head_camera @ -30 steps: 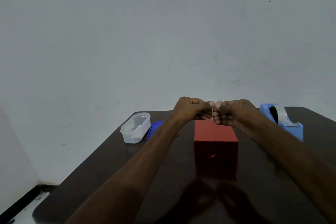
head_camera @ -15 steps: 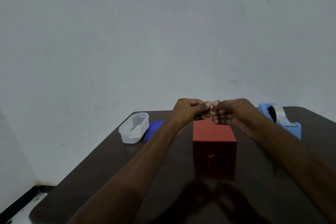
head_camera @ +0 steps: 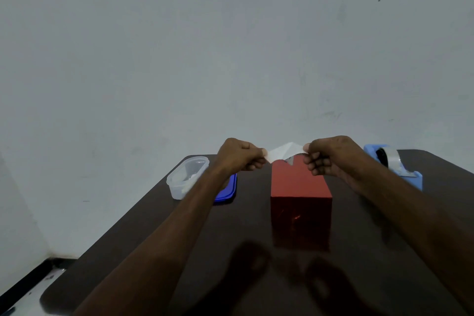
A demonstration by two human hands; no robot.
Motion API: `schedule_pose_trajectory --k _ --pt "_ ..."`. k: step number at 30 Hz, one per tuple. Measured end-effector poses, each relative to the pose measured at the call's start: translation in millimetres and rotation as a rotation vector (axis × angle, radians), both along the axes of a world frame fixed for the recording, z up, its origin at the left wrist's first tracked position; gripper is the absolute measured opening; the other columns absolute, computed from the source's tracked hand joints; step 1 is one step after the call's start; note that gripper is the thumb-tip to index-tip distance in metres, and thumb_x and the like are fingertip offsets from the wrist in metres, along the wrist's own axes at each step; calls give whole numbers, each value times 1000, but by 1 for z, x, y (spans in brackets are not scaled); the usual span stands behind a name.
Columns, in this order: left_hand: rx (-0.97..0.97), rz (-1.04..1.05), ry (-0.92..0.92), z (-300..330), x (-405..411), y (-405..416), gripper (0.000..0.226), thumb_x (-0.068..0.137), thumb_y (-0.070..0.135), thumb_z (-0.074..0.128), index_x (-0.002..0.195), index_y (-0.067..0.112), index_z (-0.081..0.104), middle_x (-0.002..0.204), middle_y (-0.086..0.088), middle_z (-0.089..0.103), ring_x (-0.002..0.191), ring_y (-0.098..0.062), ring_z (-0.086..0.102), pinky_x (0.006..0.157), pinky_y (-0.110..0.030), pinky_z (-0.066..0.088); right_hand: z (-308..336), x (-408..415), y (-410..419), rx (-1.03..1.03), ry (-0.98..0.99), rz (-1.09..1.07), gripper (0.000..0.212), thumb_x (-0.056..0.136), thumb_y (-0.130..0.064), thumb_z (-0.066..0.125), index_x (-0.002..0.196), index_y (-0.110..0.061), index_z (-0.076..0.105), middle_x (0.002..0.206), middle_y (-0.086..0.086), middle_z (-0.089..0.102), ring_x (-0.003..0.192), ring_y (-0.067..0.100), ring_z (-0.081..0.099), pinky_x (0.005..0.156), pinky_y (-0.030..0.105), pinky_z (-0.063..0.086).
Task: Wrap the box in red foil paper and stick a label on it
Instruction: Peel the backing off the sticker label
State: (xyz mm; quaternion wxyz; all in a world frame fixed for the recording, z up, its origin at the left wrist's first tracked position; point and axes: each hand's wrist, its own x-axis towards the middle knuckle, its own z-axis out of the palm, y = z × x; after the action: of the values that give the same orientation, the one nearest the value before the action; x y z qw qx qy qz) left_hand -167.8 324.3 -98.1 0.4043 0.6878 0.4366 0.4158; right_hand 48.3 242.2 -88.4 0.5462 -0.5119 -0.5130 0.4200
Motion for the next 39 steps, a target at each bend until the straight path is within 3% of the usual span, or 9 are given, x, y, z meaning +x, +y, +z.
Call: schedule_pose_trajectory --k 10,16,19,21,25,30,34,37,39 --pt "-239 341 296 -46 -36 11 19 84 12 73 90 -6 71 65 -10 70 43 -12 60 44 -19 51 -1 -6 3 -48 9 -74 7 83 -8 59 78 -3 58 63 10 56 51 19 48 51 28 42" --pt "-242 306 771 -56 -32 4 10 81 16 71 77 9 67 67 -3 72 53 -13 64 65 -24 58 0 -13 5 -82 1 -112 13 82 -9 59 70 -4 57 61 9 54 47 17 45 46 25 37" --pt "-8 355 1048 -43 -28 -7 27 77 28 72 65 13 53 65 1 62 69 -18 62 66 -27 52 -1 -16 7 -101 -10 -127 12 80 -10 59 70 -5 58 62 8 53 45 16 44 45 24 37" --pt "211 313 933 -29 -24 -11 26 80 33 74 72 12 60 73 0 62 79 -21 62 70 -29 50 0 -18 10 -116 -17 -134 12 80 -11 59 69 -5 57 61 8 53 45 16 43 44 23 36" --pt "398 16 341 2 6 -33 28 73 34 84 96 22 74 88 7 74 80 -3 68 76 -17 51 2 -23 15 -134 -18 -144 12 78 -11 59 68 -5 57 59 7 51 44 16 41 42 22 34" --pt "657 174 291 1 38 -25 13 76 38 79 77 26 75 67 13 70 63 -2 64 61 -26 51 4 -23 21 -111 8 -129 12 82 -12 58 72 -5 60 61 7 54 44 15 43 43 23 35" --pt "639 235 181 -1 42 -17 11 80 32 76 74 22 75 62 9 69 58 -6 64 59 -28 52 0 -9 27 -30 33 -181 28 90 -30 62 77 -5 66 65 8 62 50 17 51 48 27 42" --pt "450 226 -13 0 42 -8 10 81 25 76 75 17 76 58 3 68 54 -7 64 65 -29 56 -14 11 36 151 -283 -501 34 86 -44 65 73 -12 66 74 6 70 62 23 62 62 36 52" --pt "288 198 -102 1 41 -2 7 83 17 76 81 11 77 61 -2 69 54 -7 63 62 -24 55 -21 22 39 160 -413 -568 27 85 -42 70 73 -18 67 75 2 70 69 22 64 71 38 54"
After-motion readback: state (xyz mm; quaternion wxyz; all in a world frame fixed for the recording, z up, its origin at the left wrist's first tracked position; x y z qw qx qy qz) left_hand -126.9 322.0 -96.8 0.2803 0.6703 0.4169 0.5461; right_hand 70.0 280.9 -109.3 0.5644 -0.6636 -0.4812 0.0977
